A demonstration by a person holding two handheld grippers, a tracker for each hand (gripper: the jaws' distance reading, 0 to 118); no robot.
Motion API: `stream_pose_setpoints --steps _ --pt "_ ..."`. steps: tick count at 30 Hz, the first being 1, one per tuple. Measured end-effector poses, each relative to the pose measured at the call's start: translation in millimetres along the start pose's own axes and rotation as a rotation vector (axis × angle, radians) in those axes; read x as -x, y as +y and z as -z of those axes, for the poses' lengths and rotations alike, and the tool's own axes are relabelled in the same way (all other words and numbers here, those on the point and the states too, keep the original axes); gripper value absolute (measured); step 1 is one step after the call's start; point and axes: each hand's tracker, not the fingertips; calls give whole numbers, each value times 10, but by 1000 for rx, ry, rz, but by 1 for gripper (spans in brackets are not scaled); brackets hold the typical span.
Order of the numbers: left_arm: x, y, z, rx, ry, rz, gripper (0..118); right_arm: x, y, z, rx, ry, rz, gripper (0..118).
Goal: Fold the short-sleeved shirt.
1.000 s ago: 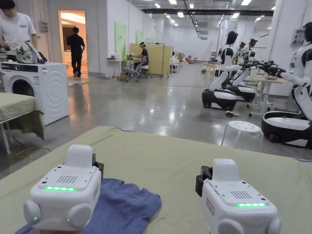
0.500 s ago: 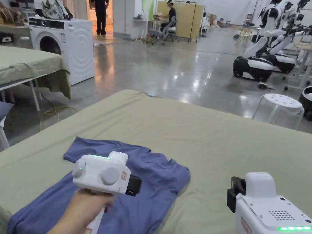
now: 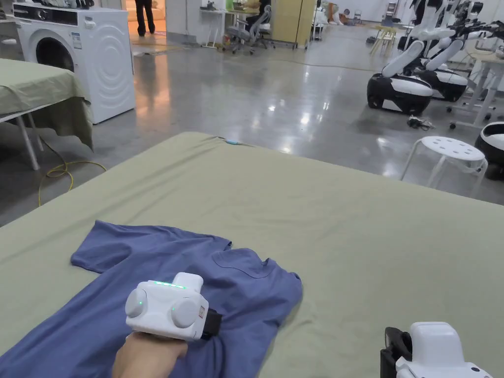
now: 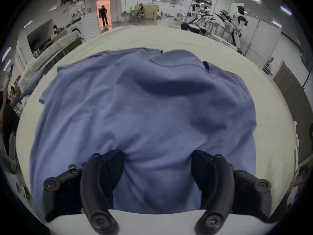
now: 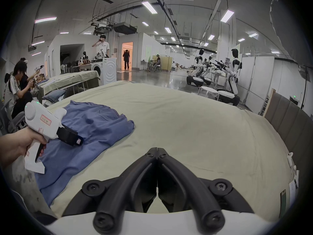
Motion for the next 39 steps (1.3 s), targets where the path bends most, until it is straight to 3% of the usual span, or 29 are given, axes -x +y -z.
stream_pose_setpoints --steps 1,2,4,8,10,15,22,33,36,39 --pt "26 -22 -23 -25 33 5 27 -4 -1 1 3 1 3 0" --pt "114 19 42 -38 20 -49 8 -7 -2 -3 4 3 7 0" --pt "245 57 118 -25 -22 -115 7 -12 -6 -32 -1 6 16 0" --pt "145 62 -6 -71 -20 -19 6 -54 -19 -96 -8 8 30 0" --pt "101 88 -169 -139 -182 -68 6 -113 -24 -124 -9 3 43 0" --pt "-406 199 -311 -178 -282 -51 6 -348 -63 -308 -23 -25 86 0" --pt "-1698 371 -488 -234 -469 78 6 -961 -255 -738 -36 -137 148 0" --pt "-4353 256 -1144 -258 -839 302 6 -2080 -725 -1466 -22 -355 261 0" --pt "-4887 40 -1103 -212 -843 374 6 -2320 -860 -1609 -14 -403 273 0" --pt "-5170 -234 -810 -106 -753 413 6 -2514 -978 -1724 -8 -428 301 0"
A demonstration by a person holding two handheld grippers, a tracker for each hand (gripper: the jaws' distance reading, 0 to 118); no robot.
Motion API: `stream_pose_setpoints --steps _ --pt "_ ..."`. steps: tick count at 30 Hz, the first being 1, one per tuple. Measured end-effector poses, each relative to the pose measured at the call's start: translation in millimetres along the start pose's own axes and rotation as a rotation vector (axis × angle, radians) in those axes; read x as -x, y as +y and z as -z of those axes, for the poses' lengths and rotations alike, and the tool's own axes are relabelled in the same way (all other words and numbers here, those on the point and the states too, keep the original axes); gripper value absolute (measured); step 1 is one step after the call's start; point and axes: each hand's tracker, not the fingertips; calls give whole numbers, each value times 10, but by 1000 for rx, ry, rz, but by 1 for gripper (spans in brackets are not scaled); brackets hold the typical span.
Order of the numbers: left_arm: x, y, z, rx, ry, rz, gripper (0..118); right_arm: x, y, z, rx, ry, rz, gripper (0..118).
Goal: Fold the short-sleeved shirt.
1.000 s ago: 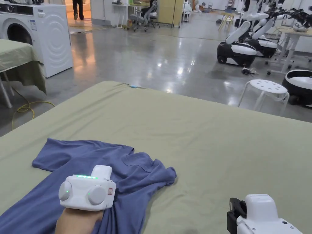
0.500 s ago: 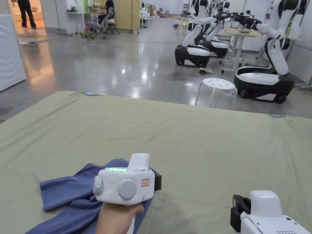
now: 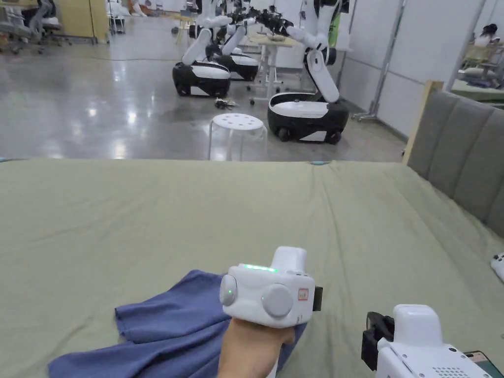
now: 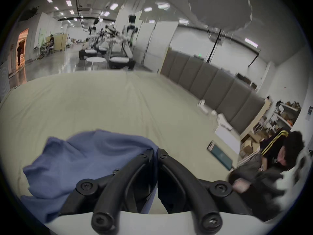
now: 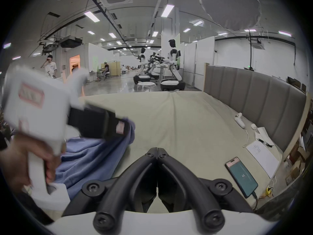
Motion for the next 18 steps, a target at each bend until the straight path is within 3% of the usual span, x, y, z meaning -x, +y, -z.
stream_pose_setpoints --steps 2,4,5,6,7,13,15,16,18 --pt "30 -173 218 97 29 -46 7 -105 -36 6 1 -13 11 0" --pt "115 -297 262 84 58 -51 8 -169 -48 7 7 -15 23 0" --pt "110 -319 186 52 56 -40 19 -165 -46 1 7 -12 25 0" --pt "87 -329 95 7 80 -6 44 -164 -45 -14 3 -9 25 0" --pt "20 -317 -84 -50 66 19 80 -156 -40 -31 -4 -4 22 0" --pt "70 -534 -1318 -244 170 141 84 90 13 -173 -33 57 -3 0" --pt "238 -690 -1639 -250 255 156 81 209 -3 -207 -41 72 -10 0" --pt "356 -789 -1762 -257 315 166 68 281 -18 -227 -49 81 -10 0" --pt "586 -947 -1996 -226 389 164 4 434 -50 -239 -58 98 -19 0"
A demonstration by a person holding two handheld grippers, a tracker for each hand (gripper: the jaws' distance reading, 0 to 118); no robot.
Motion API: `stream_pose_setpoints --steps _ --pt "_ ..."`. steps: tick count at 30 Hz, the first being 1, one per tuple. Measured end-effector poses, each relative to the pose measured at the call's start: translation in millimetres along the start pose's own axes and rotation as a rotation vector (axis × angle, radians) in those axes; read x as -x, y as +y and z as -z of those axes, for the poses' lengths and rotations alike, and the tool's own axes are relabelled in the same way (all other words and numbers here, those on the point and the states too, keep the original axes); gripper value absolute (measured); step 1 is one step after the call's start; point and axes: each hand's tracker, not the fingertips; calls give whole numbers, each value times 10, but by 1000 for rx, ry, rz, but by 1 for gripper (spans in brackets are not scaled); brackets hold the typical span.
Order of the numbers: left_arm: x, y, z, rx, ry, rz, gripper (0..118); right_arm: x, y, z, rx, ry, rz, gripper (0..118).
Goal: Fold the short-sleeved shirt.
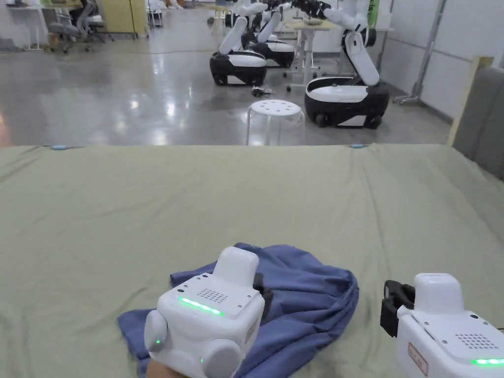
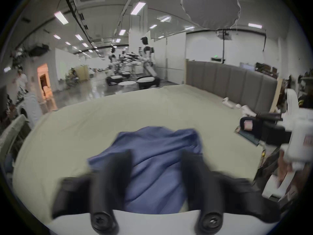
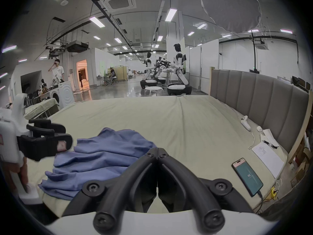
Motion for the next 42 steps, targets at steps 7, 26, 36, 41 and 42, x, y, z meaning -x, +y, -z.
stream_pose_setpoints --steps 7,26,36,41,42 --pt "1272 -400 -237 142 161 -177 4 451 -75 4 26 71 -14 0" --pt "1962 -728 1122 503 214 -263 80 549 -52 295 98 73 -51 0" --pt "1713 -501 444 242 83 -285 7 382 269 685 137 48 -74 0" --pt "1793 -383 179 172 33 -307 7 306 574 1282 245 89 -96 1" --pt "1786 -375 156 169 35 -305 7 299 650 1466 282 103 -95 1"
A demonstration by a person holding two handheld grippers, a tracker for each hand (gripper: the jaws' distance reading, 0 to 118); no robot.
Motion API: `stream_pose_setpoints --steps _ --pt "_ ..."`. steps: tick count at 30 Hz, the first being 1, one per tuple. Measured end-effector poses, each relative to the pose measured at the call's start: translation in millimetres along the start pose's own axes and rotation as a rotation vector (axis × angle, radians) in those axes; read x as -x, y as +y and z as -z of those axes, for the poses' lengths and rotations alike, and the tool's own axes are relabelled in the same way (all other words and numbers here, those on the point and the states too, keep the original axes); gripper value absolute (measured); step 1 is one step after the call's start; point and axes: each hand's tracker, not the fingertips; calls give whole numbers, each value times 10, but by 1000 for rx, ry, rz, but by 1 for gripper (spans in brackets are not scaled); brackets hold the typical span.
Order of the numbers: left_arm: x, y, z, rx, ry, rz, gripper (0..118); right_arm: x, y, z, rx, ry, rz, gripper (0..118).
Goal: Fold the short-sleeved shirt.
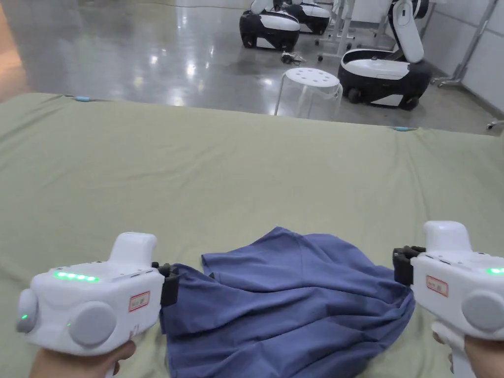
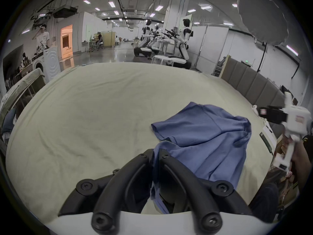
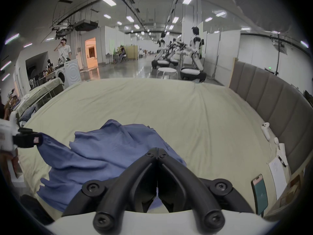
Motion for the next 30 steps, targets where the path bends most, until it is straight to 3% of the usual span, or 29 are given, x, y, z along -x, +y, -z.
stream_pose_setpoints --steps 3,5,6,8,9,14,15,17,18,19,20,23,27,30 --pt "14 -29 -33 -15 -10 -2 7 -71 339 479 103 38 -37 1" --pt "-29 -42 -60 -20 -16 -1 7 -125 536 805 174 91 -5 4" --pt "-31 -45 -60 -22 -17 4 7 -163 628 980 209 112 38 20" --pt "-27 -42 -35 -17 -25 8 7 -197 729 1322 282 124 88 97" --pt "-17 -48 -18 -13 -33 5 7 -211 743 1500 322 127 86 118" --pt "45 -46 102 7 -31 9 7 -77 624 2006 391 42 38 109" --pt "57 -55 127 13 -28 6 7 -34 552 2054 431 27 9 102" --pt "119 -47 205 23 -26 4 7 28 437 2024 471 19 -13 45" --pt "124 -51 230 30 -27 11 7 -2 435 1950 431 62 60 20" --pt "129 -56 247 35 -38 17 7 -21 464 1885 406 66 117 11" --pt "174 -51 283 40 -42 15 7 -29 499 1801 396 45 142 11" --pt "190 -4 248 12 -3 39 6 -82 669 1410 323 54 77 11" --pt "313 223 7 -55 41 50 6 -286 1049 655 138 44 138 11" --pt "342 526 -317 -137 90 46 6 -444 1354 -11 9 18 130 11"
